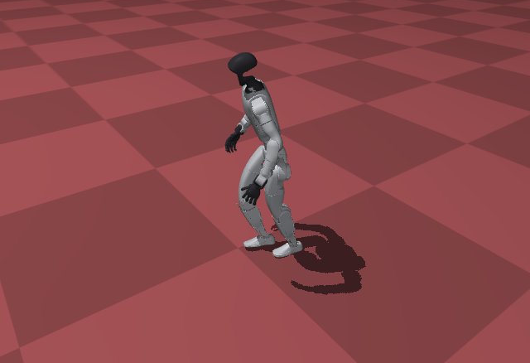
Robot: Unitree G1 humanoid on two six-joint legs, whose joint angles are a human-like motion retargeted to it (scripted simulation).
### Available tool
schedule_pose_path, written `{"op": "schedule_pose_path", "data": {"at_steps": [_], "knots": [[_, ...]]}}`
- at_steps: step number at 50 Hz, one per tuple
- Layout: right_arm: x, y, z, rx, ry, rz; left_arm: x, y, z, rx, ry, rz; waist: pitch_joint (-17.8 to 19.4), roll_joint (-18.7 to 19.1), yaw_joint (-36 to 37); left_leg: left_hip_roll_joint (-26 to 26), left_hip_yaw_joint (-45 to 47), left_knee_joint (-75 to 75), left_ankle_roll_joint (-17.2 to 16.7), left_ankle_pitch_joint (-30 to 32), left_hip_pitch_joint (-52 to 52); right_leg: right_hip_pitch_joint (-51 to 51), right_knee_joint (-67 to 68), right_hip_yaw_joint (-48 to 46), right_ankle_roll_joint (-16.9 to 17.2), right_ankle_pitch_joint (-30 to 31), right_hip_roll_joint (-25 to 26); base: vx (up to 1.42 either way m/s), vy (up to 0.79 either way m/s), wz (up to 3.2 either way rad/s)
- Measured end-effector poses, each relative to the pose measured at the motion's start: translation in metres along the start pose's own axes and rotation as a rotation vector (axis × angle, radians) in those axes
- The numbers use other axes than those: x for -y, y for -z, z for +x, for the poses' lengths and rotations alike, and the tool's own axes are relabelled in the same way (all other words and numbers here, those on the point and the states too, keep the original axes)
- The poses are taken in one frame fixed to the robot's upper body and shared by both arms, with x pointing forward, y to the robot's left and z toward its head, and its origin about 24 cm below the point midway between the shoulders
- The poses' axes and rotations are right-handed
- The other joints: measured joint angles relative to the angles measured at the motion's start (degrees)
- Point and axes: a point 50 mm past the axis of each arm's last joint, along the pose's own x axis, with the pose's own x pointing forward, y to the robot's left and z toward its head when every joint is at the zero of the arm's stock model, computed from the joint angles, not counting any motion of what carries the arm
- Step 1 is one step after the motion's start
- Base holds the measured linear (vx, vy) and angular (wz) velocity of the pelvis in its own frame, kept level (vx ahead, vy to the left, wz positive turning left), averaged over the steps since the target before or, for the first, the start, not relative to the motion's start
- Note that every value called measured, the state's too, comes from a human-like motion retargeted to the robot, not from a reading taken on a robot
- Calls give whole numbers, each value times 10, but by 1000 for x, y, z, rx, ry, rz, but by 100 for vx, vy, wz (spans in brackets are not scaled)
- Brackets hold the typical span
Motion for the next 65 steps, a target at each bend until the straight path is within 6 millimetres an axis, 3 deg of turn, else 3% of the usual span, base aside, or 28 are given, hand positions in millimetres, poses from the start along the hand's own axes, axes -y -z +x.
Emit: {"op": "schedule_pose_path", "data": {"at_steps": [5, 15, 18, 21, 26, 29, 35, 39, 42, 47, 50, 52, 55, 58, 62, 65], "knots": [[-12, 10, 1, -65, -65, -48, -1, -2, 4, -9, 0, 14, 10, -5, -2, -15, 1, -50, -4, 26, -8, -8, -2, 4, -4, -30, -27, -28, 1, 70], [-25, 2, 4, -37, -131, -69, 6, -12, 4, 58, 12, -44, 0, 1, 14, -11, -2, -156, -23, 106, -11, 32, -42, -25, -2, -7, -80, -12, -8, 8], [-23, -3, 4, -10, -109, -52, 10, -3, 1, 33, 1, -86, 1, -7, 20, -10, 8, -132, -17, 93, -17, 51, -41, -31, 1, -14, -94, 3, -15, -27], [-21, -6, 5, 6, -82, -28, 12, 8, -3, -11, -16, -122, 11, -19, 34, 1, 25, -12, -6, 52, -59, 75, -50, -31, -4, -34, -103, 10, -16, -43], [-24, -14, 6, 44, -68, 7, 16, 29, -11, -90, -20, -165, 35, -16, 86, 59, 7, 256, -4, -42, -210, 107, -57, -27, -28, -69, -64, 17, -14, -102], [-24, -21, 6, 83, -83, 28, 16, 37, -14, -120, -26, -207, 26, -2, 118, 86, -25, 228, -18, -31, -252, 132, -115, -13, -37, -51, -18, 29, -6, -153], [-37, -19, -4, 118, -150, -5, 19, 42, -17, -140, -50, -215, -8, -35, 78, 72, -21, 183, -20, 6, -229, 115, -15, -1, -23, -84, -29, 28, 2, -109], [-45, -5, -12, 81, -218, -57, 4, 18, -5, -60, -86, -148, -24, -42, 20, 83, 26, 165, -23, -5, -179, 61, 114, -100, -48, -69, -125, 25, 3, -108], [-42, 12, -16, 9, -265, -72, -17, -24, 7, 89, -131, -110, -31, -38, -21, 70, 43, 67, -45, 49, -117, 33, 94, -142, -52, -53, -144, 25, 0, -75], [-44, 48, -32, -132, -329, -43, -33, -96, 5, 404, -147, -39, -27, -29, -14, 118, 35, 183, -94, 112, -143, 57, -42, -164, -36, 29, -68, 19, 0, -105], [-46, 58, -39, -168, -350, -42, -25, -118, -2, 514, -105, 2, -17, -32, 19, 131, -18, 326, -97, 99, -204, 70, -48, -130, -40, 44, -22, 14, 7, -151], [-45, 57, -39, -162, -346, -48, -19, -119, -6, 528, -72, 18, -6, -23, 51, 147, -63, 417, -85, 58, -244, 80, -37, -108, -58, 23, 11, 16, 14, -187], [-46, 51, -35, -139, -350, -70, -7, -102, -7, 456, -26, 23, 9, -10, 98, 154, -134, 492, -61, -2, -289, 91, -5, -70, -81, -23, 46, 17, 23, -178], [-54, 42, -30, -111, -375, -76, 3, -64, -3, 292, 4, -6, 27, -9, 137, 123, -198, 481, -53, -27, -287, 116, 11, -27, -84, -55, 51, 20, 33, -135], [-60, 40, -33, -94, -399, -53, 19, -4, -9, 45, 27, -88, 25, -15, 164, 71, -224, 429, -42, -50, -245, 135, 26, 15, -64, -79, 22, 19, 41, -67], [-38, 37, -41, -49, -359, -71, 18, 29, -24, -81, 6, -108, 18, -22, 162, 43, -198, 378, -23, -59, -204, 134, 59, 35, -25, -56, -19, 16, 42, -19]]}}
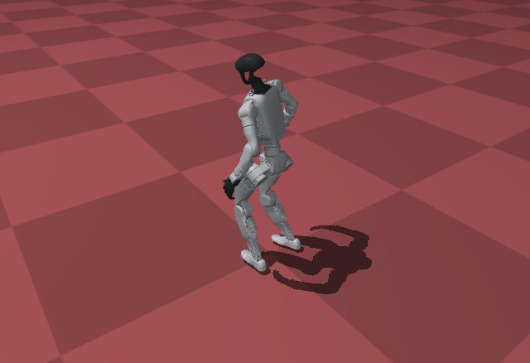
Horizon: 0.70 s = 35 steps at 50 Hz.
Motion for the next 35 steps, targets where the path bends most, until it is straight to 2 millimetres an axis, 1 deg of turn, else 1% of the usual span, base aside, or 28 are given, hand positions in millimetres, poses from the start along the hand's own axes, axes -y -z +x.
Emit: {"op": "schedule_pose_path", "data": {"at_steps": [2, 3, 5, 7, 8, 10, 12, 13, 15, 18, 20, 22, 25, 27, 29, 32, 35], "knots": [[30, -6, -18, 46, 80, -74, -11, 15, -12, -51, -44, 31, -1, 1, -10, -12, 20, -32, 9, 5, 27, -33, 66, -22, 17, 58, -54, 10, 38, -31], [48, -13, -29, 74, 137, -123, -18, 21, -19, -70, -70, 56, 1, 6, -17, -16, 29, -46, 13, 7, 40, -62, 117, -34, 18, 90, -83, 5, 35, -37], [87, -31, -54, 147, 292, -227, -33, 30, -33, -107, -129, 115, 7, 24, -40, -18, 39, -62, 17, 4, 59, -136, 234, -37, 27, 154, -112, 1, 32, -32], [122, -53, -78, 222, 494, -318, -48, 40, -46, -151, -203, 164, 16, 60, -61, 2, 45, -51, 22, -18, 67, -225, 345, -36, 27, 190, -107, -4, 28, -38], [137, -63, -88, 259, 604, -351, -53, 44, -50, -173, -236, 183, 21, 81, -70, 19, 50, -40, 26, -33, 68, -274, 390, -36, 26, 202, -95, -6, 24, -48], [158, -77, -102, 316, 804, -373, -56, 51, -54, -210, -282, 205, 35, 122, -88, 58, 61, -17, 33, -60, 69, -371, 449, -45, 24, 206, -68, -6, 20, -53], [165, -77, -97, 316, 927, -338, -48, 54, -47, -222, -293, 196, 49, 161, -99, 93, 72, -10, 30, -68, 71, -457, 439, -70, 21, 197, -36, -5, 16, -57], [163, -73, -89, 296, 945, -309, -42, 53, -41, -221, -288, 191, 55, 175, -107, 105, 78, -12, 26, -65, 74, -489, 418, -84, 21, 185, -25, -3, 13, -40], [153, -61, -67, 230, 920, -258, -30, 49, -30, -209, -266, 186, 62, 194, -124, 118, 93, -24, 14, -50, 77, -534, 372, -107, 18, 150, -5, -2, 11, -23], [128, -39, -37, 111, 799, -206, -20, 41, -17, -185, -228, 191, 60, 203, -145, 117, 116, -52, 2, -26, 80, -558, 335, -125, 5, 88, 19, 0, 9, -11], [110, -25, -24, 43, 715, -187, -15, 38, -12, -178, -206, 187, 52, 204, -154, 107, 129, -68, 1, -17, 77, -556, 338, -127, -8, 58, 27, 0, 9, -8], [93, -13, -17, -5, 639, -168, -10, 37, -9, -179, -177, 180, 37, 201, -160, 93, 143, -83, 6, -10, 71, -537, 356, -123, -26, 38, 20, -1, 9, -9], [70, 1, -13, -55, 543, -134, -3, 37, -7, -183, -128, 161, 10, 193, -163, 69, 164, -105, 16, -2, 59, -489, 391, -113, -54, 29, -11, -2, 10, -12], [58, 7, -12, -71, 492, -112, 2, 36, -6, -180, -97, 153, -9, 184, -161, 53, 179, -117, 27, -1, 51, -446, 413, -107, -68, 33, -43, -3, 11, -15], [49, 10, -11, -75, 450, -95, 7, 35, -5, -175, -66, 143, -28, 171, -158, 36, 194, -127, 41, -2, 45, -396, 426, -102, -75, 40, -79, -4, 11, -15], [39, 9, -8, -68, 397, -81, 18, 35, -4, -170, -10, 133, -52, 146, -154, 8, 214, -152, 58, 5, 43, -309, 418, -100, -68, 46, -131, -4, 8, -9], [31, 2, -2, -41, 346, -83, 33, 35, -2, -168, 56, 128, -71, 114, -149, -23, 231, -186, 66, 24, 46, -213, 368, -108, -41, 48, -171, -4, 1, -3]]}}
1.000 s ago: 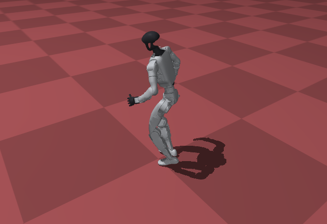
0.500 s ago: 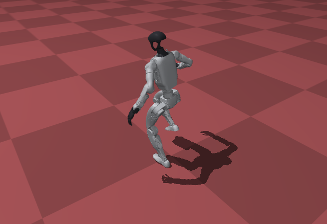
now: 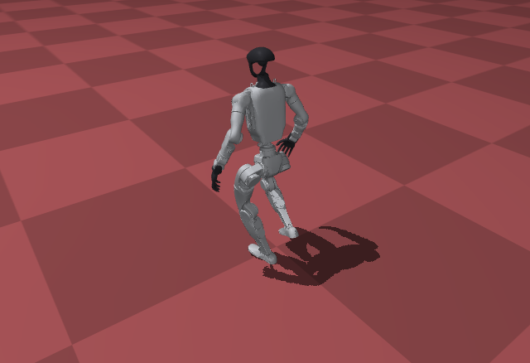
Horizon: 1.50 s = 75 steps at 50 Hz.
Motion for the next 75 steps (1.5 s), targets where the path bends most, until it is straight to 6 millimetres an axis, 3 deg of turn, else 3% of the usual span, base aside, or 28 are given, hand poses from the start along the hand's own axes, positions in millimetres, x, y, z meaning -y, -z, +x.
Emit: {"op": "schedule_pose_path", "data": {"at_steps": [6, 10, 13, 18, 20, 22, 25, 27, 30, 32, 35, 37, 40, 42, 45, 48, 50, 52, 55, 60, 65, 69, 75], "knots": [[-6, -45, 17, 147, -90, -46, 34, -6, 4, 18, 135, 25, -20, -58, 28, -39, 28, -74, -13, 56, 11, 157, -213, -11, 58, -43, -18, -12, -3, -15], [5, -91, 28, 294, -91, -107, 44, -15, 5, 57, 197, 67, -21, -69, 65, -28, 30, -77, -38, 86, -14, 201, -360, -11, 51, -94, 7, -23, -3, -24], [21, -124, 31, 412, -41, -148, 49, -18, 3, 86, 216, 96, -18, -73, 88, -14, 9, -41, -64, 105, -58, 191, -403, 0, 46, -94, 19, -32, 0, 9], [53, -170, 27, 579, 82, -141, 41, -11, -5, 94, 187, 101, -25, -75, 106, 44, -1, 62, -71, 74, -105, 153, -429, -1, 46, -64, 24, -35, 4, 39], [59, -181, 24, 628, 106, -108, 36, -5, -9, 81, 164, 89, -35, -73, 101, 86, 0, 116, -69, 59, -104, 142, -433, -6, 47, -51, 26, -32, 6, 37], [60, -186, 20, 662, 101, -45, 21, 1, -14, 71, 115, 64, -48, -55, 98, 162, -4, 165, -73, 46, -87, 155, -475, -23, 42, -22, 57, -27, 7, 17], [53, -166, 17, 630, 88, 52, 9, 2, -19, 78, 41, 15, -60, -33, 69, 248, 1, 197, -87, 62, -32, 167, -490, -41, 36, -3, 70, -24, 8, 56], [46, -139, 17, 549, 90, 131, 0, -7, -16, 116, -17, -20, -61, -11, 40, 293, 3, 193, -111, 86, 9, 175, -488, -52, 30, 5, 74, -22, 10, 88], [35, -86, 15, 363, 118, 246, -11, -37, -6, 225, -107, -91, -56, 26, -14, 328, -8, 174, -162, 120, 56, 175, -453, -61, 19, 7, 74, -23, 15, 116], [26, -45, 11, 203, 136, 316, -19, -67, 1, 327, -153, -125, -46, 48, -53, 332, -26, 177, -186, 102, 67, 160, -400, -46, 14, -8, 77, -28, 21, 134], [13, 15, -3, -51, 161, 414, -32, -126, 9, 515, -194, -120, -20, 67, -113, 323, -59, 202, -199, 8, 67, 131, -298, 8, 16, -49, 91, -32, 27, 144], [10, 47, -11, -200, 179, 492, -43, -179, 10, 661, -209, -42, 4, 66, -146, 312, -66, 210, -185, -67, 56, 114, -245, 39, 25, -59, 96, -32, 31, 148], [-10, 79, -25, -377, 107, 576, -44, -238, 4, 818, -183, 80, 22, 53, -171, 278, -75, 192, -165, -67, 38, 112, -222, 75, 38, -50, 127, -31, 30, 114], [-30, 90, -34, -453, 0, 581, -36, -254, 1, 865, -119, 145, 16, 35, -171, 230, -105, 143, -167, -20, 35, 134, -244, 92, 56, -23, 170, -27, 25, 84], [-57, 98, -46, -518, -150, 562, -18, -259, -3, 884, 12, 229, -2, 1, -156, 154, -155, 62, -174, 62, 40, 185, -313, 123, 86, 20, 239, -25, 22, 88], [-69, 97, -50, -512, -221, 539, -4, -254, -5, 879, 102, 278, -17, -32, -123, 103, -179, 11, -158, 86, 42, 239, -411, 158, 103, 52, 280, -23, 22, 90], [-73, 93, -50, -487, -243, 510, 4, -245, -4, 862, 135, 275, -21, -51, -96, 79, -183, 33, -140, 62, 26, 259, -449, 173, 100, 53, 288, -23, 23, 74], [-69, 84, -42, -434, -246, 470, 4, -235, -2, 830, 143, 258, -19, -51, -59, 81, -182, 39, -122, 36, 22, 288, -519, 170, 86, 60, 285, -19, 23, 57], [-62, 68, -30, -347, -232, 410, 6, -208, 5, 743, 126, 197, -9, -53, -9, 84, -171, 107, -101, -13, -11, 290, -532, 144, 60, 22, 269, -20, 22, 48], [-31, 21, 4, -137, -125, 332, -10, -149, 19, 534, 15, 115, 0, -32, 41, 116, -138, 140, -93, -27, -41, 301, -601, 99, 48, 26, 237, -11, 23, 57], [-4, -28, 22, 75, -21, 290, -26, -88, 16, 330, -95, 64, -6, -20, 63, 121, -105, 93, -95, -9, -15, 306, -623, 68, 56, 36, 202, -4, 24, 61], [18, -66, 29, 225, 51, 251, -41, -55, 10, 212, -182, 27, 1, -37, 60, 63, -96, -21, -88, 15, 51, 312, -604, 58, 69, 18, 145, -1, 26, 69], [32, -110, 31, 395, 118, 213, -45, -20, 7, 58, -253, -20, 34, -61, 50, -10, -101, -47, -61, -10, 90, 254, -404, 53, 80, -32, 74, -5, 23, 58]]}}
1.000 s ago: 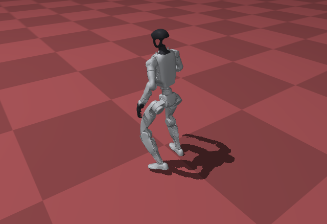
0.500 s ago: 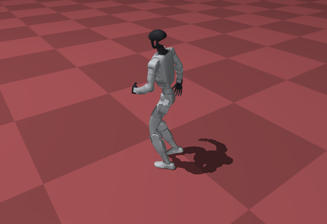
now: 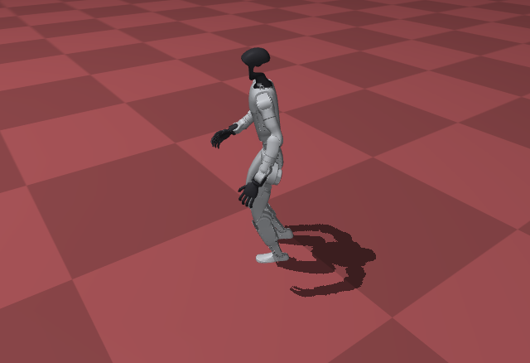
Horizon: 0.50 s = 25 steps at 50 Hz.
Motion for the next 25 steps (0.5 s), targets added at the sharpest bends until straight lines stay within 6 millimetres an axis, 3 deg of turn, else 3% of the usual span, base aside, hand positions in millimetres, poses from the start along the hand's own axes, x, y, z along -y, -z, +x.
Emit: {"op": "schedule_pose_path", "data": {"at_steps": [2, 5, 10, 15, 18, 21, 23, 25], "knots": [[1, -16, 5, 70, 23, 3, -1, 8, -1, -46, -19, 9, 19, -14, -10, -29, -7, 2, 8, -3, 7, -36, 95, 5, -1, 6, -31, -6, 16, 74], [6, -41, 8, 182, 79, 33, -1, 20, -2, -107, -37, 39, 42, -31, -30, -66, -26, 12, 12, -1, 7, -84, 201, 41, 5, 8, -34, -5, 9, 92], [32, -91, -4, 433, 257, 117, -2, 27, -5, -131, -57, 67, 51, -23, -57, -75, -80, -19, -4, 40, 5, -124, 215, 106, 36, 42, 46, -4, -4, 100], [58, -134, -36, 692, 433, 133, -3, 12, -10, -7, -85, 84, 41, -1, -80, -64, -136, -10, -45, 89, -25, -83, 111, 160, 45, 63, 114, -6, -18, 104], [66, -151, -55, 812, 500, 72, -13, -19, -11, 163, -148, 83, 39, 22, -73, -47, -155, 71, -77, 99, -78, -55, 45, 145, 6, 45, 131, -11, -22, 60], [69, -150, -60, 822, 536, -21, -31, -71, -19, 424, -280, 101, 51, 52, -56, -12, -151, 199, -115, 115, -154, -40, 4, 106, -42, 9, 152, -15, -21, 26], [65, -124, -48, 699, 512, -103, -44, -114, -32, 632, -400, 124, 60, 78, -48, 41, -128, 289, -121, 146, -214, -35, -24, 81, -66, 4, 178, -16, -17, 18], [51, -73, -32, 462, 416, -203, -55, -159, -49, 845, -526, 128, 64, 97, -42, 83, -113, 350, -115, 172, -266, -32, -53, 62, -78, 18, 198, -16, -13, 20]]}}
